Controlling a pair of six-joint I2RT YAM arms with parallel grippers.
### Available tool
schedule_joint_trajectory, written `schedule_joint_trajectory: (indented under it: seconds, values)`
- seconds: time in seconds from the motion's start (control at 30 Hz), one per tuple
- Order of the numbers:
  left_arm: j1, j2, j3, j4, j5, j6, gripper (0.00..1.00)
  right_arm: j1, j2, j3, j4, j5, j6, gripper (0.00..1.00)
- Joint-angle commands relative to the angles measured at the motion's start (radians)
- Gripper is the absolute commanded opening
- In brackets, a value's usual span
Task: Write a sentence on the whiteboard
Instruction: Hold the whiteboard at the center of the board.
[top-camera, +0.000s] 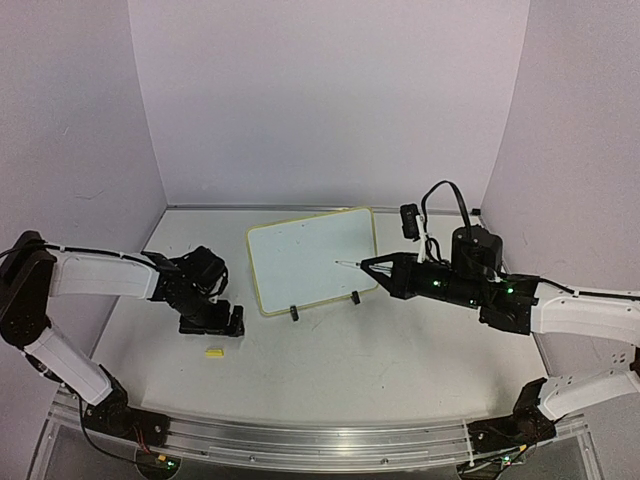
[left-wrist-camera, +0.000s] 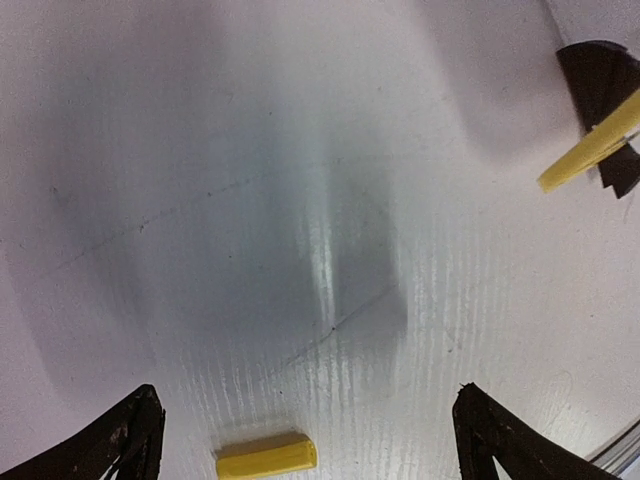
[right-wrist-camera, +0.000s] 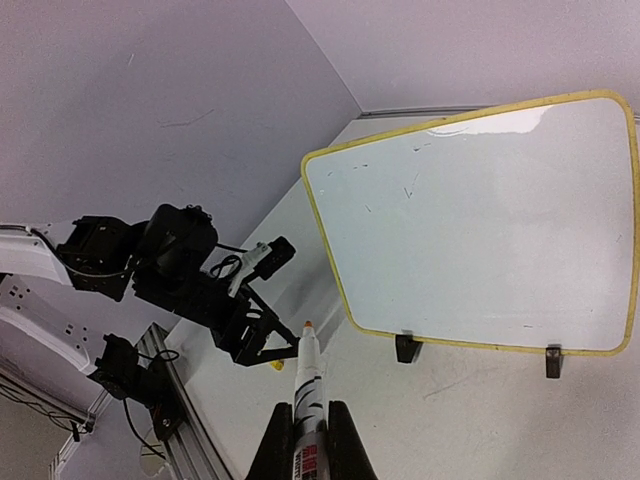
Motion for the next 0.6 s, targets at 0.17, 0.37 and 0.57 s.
schedule_joint_trajectory:
  seconds: [0.17,0.37,0.57]
  values:
    - [0.030,-0.172,0.043,0.010,0.055,0.026,0.99,0.019,-0.021,0.026,0.001,0.008,-0.008,0.00]
    - [0.187,-0.230,0.139,-0.075,0.260,0.165,0.99,0.032,-0.007,0.050,-0.023,-0.012,-0.025,0.00]
    - [0.254,-0.164,0.338,-0.162,0.448,0.352,0.99,0.057,0.054,0.109,-0.028,-0.052,-0.048,0.00]
